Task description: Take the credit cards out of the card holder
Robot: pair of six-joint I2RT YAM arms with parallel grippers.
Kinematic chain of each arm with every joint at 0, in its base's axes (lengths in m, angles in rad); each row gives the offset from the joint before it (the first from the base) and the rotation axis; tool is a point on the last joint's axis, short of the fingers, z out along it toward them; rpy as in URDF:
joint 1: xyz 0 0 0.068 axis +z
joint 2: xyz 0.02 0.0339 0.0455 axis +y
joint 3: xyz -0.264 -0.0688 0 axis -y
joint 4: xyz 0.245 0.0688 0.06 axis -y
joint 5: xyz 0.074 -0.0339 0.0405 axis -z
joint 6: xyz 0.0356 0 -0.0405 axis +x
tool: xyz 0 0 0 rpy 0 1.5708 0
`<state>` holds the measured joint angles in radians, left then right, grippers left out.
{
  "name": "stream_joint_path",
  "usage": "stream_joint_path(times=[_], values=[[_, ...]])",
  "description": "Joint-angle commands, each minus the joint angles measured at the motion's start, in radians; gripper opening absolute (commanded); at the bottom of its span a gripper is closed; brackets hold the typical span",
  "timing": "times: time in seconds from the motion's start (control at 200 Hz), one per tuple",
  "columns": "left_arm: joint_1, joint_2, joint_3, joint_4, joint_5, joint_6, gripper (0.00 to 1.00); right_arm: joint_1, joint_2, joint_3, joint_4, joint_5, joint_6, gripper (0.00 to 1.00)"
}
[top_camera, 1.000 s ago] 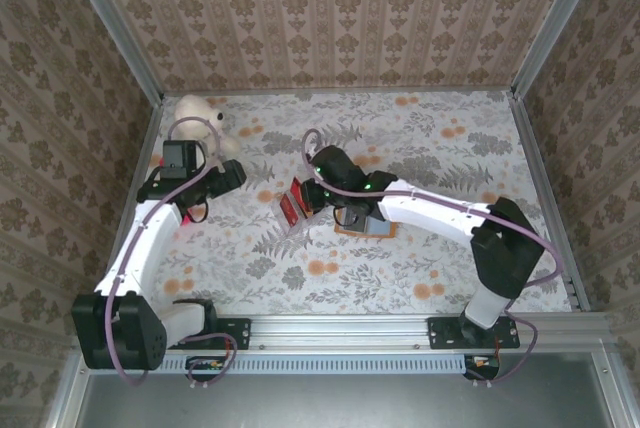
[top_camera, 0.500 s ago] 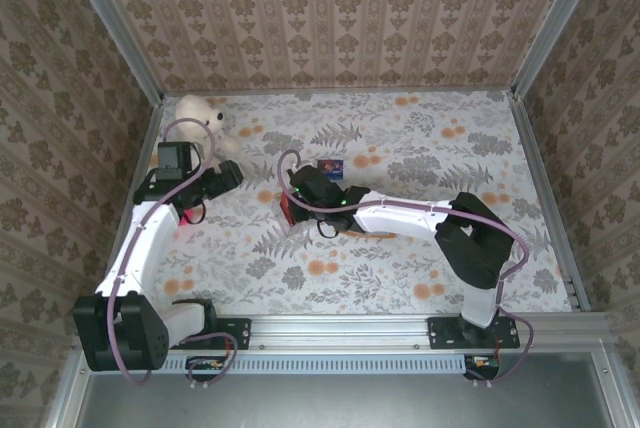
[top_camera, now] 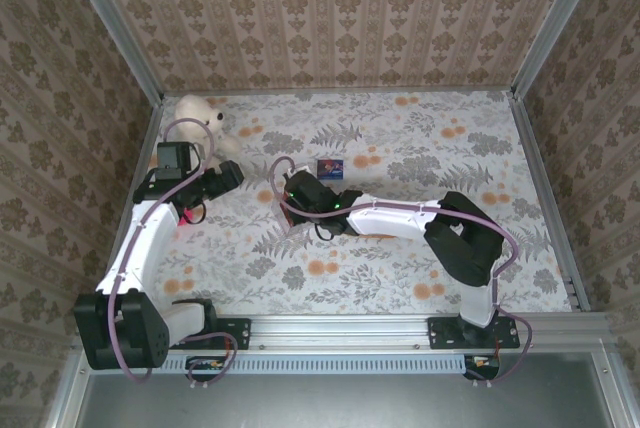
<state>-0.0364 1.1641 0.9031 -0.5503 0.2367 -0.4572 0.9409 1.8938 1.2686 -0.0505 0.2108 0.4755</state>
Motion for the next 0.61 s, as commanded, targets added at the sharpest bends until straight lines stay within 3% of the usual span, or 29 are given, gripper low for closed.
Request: stream_joint_path(times=[0.0,0.365,0.505,0.6], values=[[0.01,0.002,0.001,-0.012,0.029,0.0,1.0,0.004,-0.025,0.028,-0.004,0.022,-0.012,0.25],[-0.003,0.011,0.016,0.009,0.109,-0.007,0.98,-0.049,-0.257,-0.036,-0.112,0.03,0.079,0.4],[-0.056,0.026,0.034,0.006,0.111,-0.008,0.97,-0.103,-0.38,-0.141,-0.178,0.1,0.153,0.53],[-0.117,0.046,0.05,0.001,0.094,-0.014,0.97,-0.156,-0.447,-0.211,-0.224,0.063,0.201,0.58]])
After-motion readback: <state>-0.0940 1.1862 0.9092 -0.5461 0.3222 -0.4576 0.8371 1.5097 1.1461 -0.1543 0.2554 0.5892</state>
